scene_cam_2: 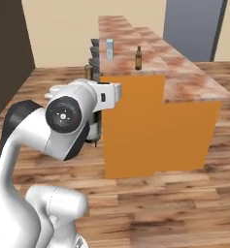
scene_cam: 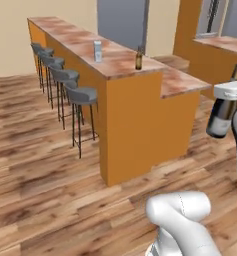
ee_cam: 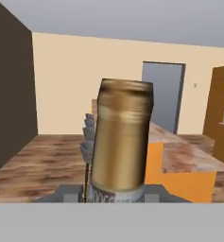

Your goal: Move the drinks to the dining counter.

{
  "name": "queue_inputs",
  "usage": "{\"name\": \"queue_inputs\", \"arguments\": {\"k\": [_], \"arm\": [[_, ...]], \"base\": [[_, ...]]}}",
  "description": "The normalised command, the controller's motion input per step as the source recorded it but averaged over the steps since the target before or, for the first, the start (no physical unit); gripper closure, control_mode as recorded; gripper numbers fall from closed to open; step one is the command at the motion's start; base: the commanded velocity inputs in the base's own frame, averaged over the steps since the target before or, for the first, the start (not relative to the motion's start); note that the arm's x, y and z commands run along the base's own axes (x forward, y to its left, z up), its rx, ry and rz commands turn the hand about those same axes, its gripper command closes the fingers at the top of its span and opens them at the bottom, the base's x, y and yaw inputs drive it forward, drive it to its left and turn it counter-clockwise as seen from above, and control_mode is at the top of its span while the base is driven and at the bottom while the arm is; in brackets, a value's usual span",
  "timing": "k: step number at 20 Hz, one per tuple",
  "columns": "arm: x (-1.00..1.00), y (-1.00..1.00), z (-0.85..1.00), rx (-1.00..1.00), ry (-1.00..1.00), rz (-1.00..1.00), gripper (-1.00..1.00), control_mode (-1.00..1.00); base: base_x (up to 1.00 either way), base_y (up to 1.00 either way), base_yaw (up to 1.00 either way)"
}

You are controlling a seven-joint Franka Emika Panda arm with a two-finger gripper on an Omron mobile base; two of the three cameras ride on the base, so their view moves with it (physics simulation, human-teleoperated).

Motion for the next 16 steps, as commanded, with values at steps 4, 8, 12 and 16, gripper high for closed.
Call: {"name": "queue_inputs", "arguments": {"k": [4, 8, 12, 16], "arm": [[0.00, 0.00, 0.00, 0.00, 0.00, 0.00, 1.00, 1.00], [0.00, 0.00, 0.00, 0.00, 0.00, 0.00, 1.00, 1.00], [0.00, 0.00, 0.00, 0.00, 0.00, 0.00, 1.00, 1.00], [0.00, 0.00, 0.00, 0.00, 0.00, 0.00, 1.00, 1.00]], "base": [[0.48, 1.00, -0.45], [0.43, 1.00, -0.35], [0.48, 1.00, -0.26], [0.77, 1.00, -0.20]]}}
